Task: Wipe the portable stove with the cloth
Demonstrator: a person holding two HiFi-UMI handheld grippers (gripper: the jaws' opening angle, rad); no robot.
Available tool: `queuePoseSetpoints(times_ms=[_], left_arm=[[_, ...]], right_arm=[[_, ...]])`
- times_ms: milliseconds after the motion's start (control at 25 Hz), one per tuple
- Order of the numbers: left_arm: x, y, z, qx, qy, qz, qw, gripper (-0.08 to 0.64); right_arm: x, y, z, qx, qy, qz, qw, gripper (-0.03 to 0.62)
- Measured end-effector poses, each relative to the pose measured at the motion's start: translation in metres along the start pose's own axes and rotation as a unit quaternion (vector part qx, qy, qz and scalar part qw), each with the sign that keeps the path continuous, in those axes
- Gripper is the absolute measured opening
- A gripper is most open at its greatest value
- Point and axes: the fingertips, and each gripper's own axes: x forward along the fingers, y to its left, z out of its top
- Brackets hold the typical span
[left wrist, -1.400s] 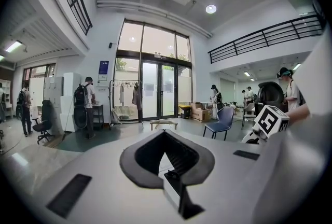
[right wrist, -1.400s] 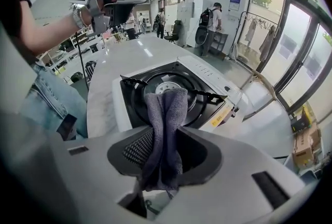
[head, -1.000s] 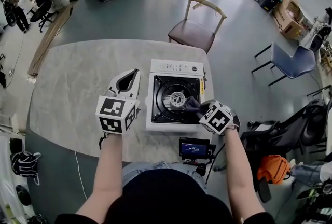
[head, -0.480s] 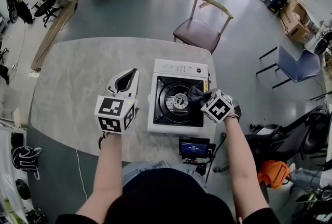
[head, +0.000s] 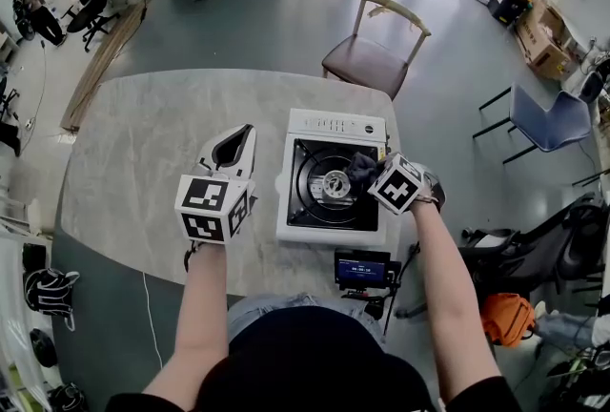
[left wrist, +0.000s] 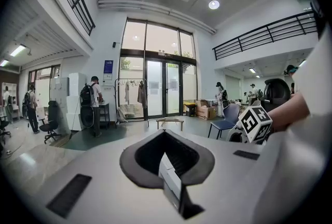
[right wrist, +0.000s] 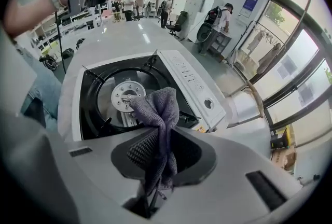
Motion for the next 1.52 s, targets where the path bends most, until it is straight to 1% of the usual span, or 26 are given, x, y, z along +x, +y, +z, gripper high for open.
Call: queuePoseSetpoints(times_ms=[160,280,360,520,600,680,840,960,1040,1120,1240,1320,1400,1520], left_arm=[[-0.008,0.007,0.008,-0.001,-0.014,0.005,0.9999,0.006],[-0.016,0.015,0.008,-0.012,-0.019,0.011,0.9997,0.008],[-0.021,0.019,0.005,-0.021,-0.021,0.014,0.9995,0.008],[-0.028,0.023,0.003,-0.028,-0.029,0.016,0.9991,0.008],[-0.030,0.024,0.001,-0.029,-0.031,0.014,0.9990,0.008],[-0.034,0.025,0.000,-0.028,-0.032,0.011,0.9990,0.008],[-0.047,0.030,-0.004,-0.023,-0.031,0.008,0.9992,0.008],[-0.056,0.040,-0.009,-0.028,-0.030,0.015,0.9991,0.006],[-0.062,0.049,-0.012,-0.030,-0.029,0.021,0.9989,0.008],[-0.065,0.056,-0.016,-0.034,-0.029,0.027,0.9986,0.008],[-0.067,0.063,-0.021,-0.045,-0.028,0.032,0.9981,0.008],[-0.067,0.063,-0.024,-0.048,-0.027,0.032,0.9980,0.008],[-0.064,0.061,-0.026,-0.049,-0.026,0.028,0.9981,0.008],[-0.060,0.059,-0.026,-0.050,-0.025,0.022,0.9982,0.006]], right_arm=[[-0.019,0.000,0.009,-0.002,-0.001,-0.008,1.000,0.087],[-0.046,0.005,0.037,0.008,-0.033,-0.005,0.999,0.087],[-0.063,0.014,0.063,0.001,-0.063,0.003,0.998,0.087],[-0.081,0.049,0.111,-0.051,-0.109,0.040,0.992,0.087],[-0.081,0.075,0.131,-0.077,-0.128,0.075,0.986,0.087],[-0.074,0.102,0.144,-0.102,-0.135,0.111,0.979,0.087],[-0.055,0.139,0.158,-0.146,-0.120,0.151,0.970,0.087],[-0.044,0.152,0.163,-0.180,-0.115,0.169,0.962,0.087],[-0.037,0.155,0.162,-0.204,-0.104,0.173,0.958,0.087],[-0.030,0.158,0.156,-0.228,-0.093,0.181,0.952,0.087],[-0.024,0.172,0.139,-0.260,-0.059,0.211,0.940,0.087],[-0.015,0.181,0.126,-0.284,-0.037,0.215,0.934,0.087],[-0.004,0.186,0.121,-0.291,-0.029,0.205,0.934,0.086],[0.001,0.186,0.122,-0.284,-0.024,0.202,0.937,0.084]])
